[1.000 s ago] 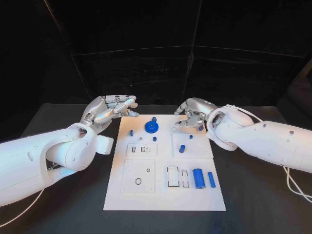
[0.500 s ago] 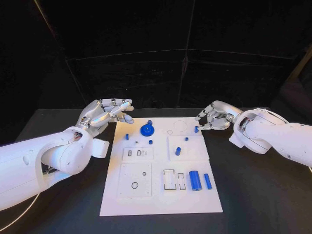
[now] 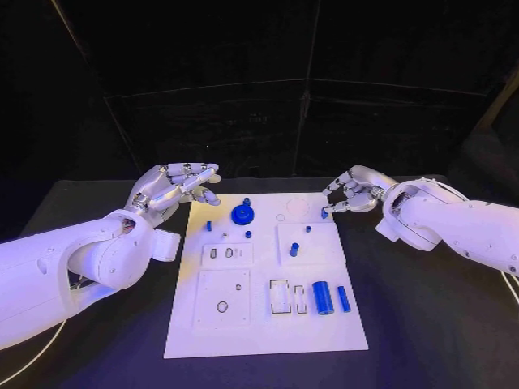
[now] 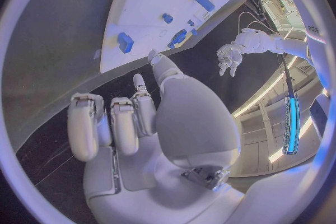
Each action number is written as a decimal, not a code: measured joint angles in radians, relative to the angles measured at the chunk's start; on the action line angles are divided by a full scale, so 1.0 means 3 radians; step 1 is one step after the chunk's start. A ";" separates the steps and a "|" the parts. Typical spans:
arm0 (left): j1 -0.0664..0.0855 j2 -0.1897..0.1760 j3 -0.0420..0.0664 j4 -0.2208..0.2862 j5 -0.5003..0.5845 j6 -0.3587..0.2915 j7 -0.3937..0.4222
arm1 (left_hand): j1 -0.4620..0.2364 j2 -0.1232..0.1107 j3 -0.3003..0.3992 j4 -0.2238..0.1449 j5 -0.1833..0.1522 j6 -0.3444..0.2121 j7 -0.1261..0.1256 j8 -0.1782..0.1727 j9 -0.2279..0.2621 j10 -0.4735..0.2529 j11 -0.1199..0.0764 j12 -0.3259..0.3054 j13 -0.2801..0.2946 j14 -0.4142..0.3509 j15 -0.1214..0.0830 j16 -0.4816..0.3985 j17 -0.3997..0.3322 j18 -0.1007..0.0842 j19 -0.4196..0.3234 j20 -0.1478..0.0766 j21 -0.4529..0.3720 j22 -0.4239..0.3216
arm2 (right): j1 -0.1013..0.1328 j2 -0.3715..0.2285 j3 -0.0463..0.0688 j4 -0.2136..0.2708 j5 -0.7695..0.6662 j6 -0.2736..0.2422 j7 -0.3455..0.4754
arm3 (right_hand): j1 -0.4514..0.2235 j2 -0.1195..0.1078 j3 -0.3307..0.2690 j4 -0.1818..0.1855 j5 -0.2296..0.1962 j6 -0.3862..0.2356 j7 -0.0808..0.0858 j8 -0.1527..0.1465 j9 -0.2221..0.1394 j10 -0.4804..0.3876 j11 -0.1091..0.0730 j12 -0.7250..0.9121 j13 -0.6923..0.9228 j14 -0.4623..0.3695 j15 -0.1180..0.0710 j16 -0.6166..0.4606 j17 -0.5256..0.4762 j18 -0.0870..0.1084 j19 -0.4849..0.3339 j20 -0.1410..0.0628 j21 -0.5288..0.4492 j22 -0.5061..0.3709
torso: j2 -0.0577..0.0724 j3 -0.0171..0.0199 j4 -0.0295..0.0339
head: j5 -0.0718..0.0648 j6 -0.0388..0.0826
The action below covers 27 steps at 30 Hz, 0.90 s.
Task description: Assemble the parts on the task board
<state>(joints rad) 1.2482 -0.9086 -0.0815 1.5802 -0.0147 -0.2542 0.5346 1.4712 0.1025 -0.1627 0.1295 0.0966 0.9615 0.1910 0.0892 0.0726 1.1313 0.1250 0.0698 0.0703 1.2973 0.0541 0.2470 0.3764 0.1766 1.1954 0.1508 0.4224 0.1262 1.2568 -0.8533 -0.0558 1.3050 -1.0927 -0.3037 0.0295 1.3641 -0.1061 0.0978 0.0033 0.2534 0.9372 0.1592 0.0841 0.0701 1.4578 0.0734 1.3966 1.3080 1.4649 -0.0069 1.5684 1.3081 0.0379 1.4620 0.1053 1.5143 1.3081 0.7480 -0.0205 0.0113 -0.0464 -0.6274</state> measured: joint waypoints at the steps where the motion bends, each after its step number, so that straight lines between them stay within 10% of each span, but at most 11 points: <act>1: 0.0000 0.0000 0.0000 -0.0002 0.0000 0.0000 0.0000 | 0.0000 0.0000 0.0000 0.0000 0.0000 0.0000 0.0000 0.0000 0.0000 0.0000 0.0000 0.0000 0.0000 0.0000 0.0000 0.0000 0.0001 0.0000 0.0000 0.0000 0.0000 0.0000 | -0.0008 0.0008 0.0000 -0.0013 -0.0010 -0.0001 -0.0006 | 0.0000 0.0000 0.0000 0.0000 0.0000 -0.0004 -0.0004 0.0000 0.0000 0.0000 0.0000 0.0014 0.0000 0.0000 0.0000 0.0000 0.0000 0.0000 0.0000 0.0000 0.0000 0.0000 | 0.0001 0.0000 0.0001 | -0.0002 -0.0002; 27: -0.0005 0.0022 -0.0001 -0.0038 0.0000 -0.0002 0.0005 | 0.0000 0.0000 -0.0010 -0.0009 0.0000 0.0000 0.0000 -0.0012 0.0000 0.0000 0.0000 0.0000 0.0001 -0.0060 0.0011 0.0000 0.0050 -0.0002 -0.0035 0.0010 0.0000 0.0002 | -0.0134 0.0135 -0.0001 -0.0152 -0.0415 0.0050 -0.0130 | -0.0008 0.0115 -0.0008 -0.0047 -0.0115 -0.0004 -0.0004 0.0085 0.0005 0.0000 0.0000 0.0188 -0.0001 0.0000 0.0000 0.0000 -0.0001 0.0001 0.0000 0.0000 -0.0001 -0.0001 | -0.0001 -0.0002 -0.0001 | 0.0007 -0.0040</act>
<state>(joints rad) 1.2467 -0.9020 -0.0817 1.5688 -0.0148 -0.2546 0.5360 1.4712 0.1024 -0.1656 0.1269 0.0967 0.9616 0.1912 0.0855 0.0725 1.1312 0.1251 0.0698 0.0705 1.2792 0.0574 0.2469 0.3915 0.1761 1.1849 0.1537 0.4223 0.1269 1.2167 -0.8129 -0.0560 1.2593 -1.2173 -0.2886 -0.0096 1.3618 -0.0714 0.0954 -0.0108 0.2188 0.9360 0.1580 0.1096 0.0717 1.4577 0.0733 1.4531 1.3079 1.4649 -0.0070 1.5684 1.3077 0.0381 1.4618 0.1053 1.5141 1.3078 0.7476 -0.0211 0.0110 -0.0443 -0.6394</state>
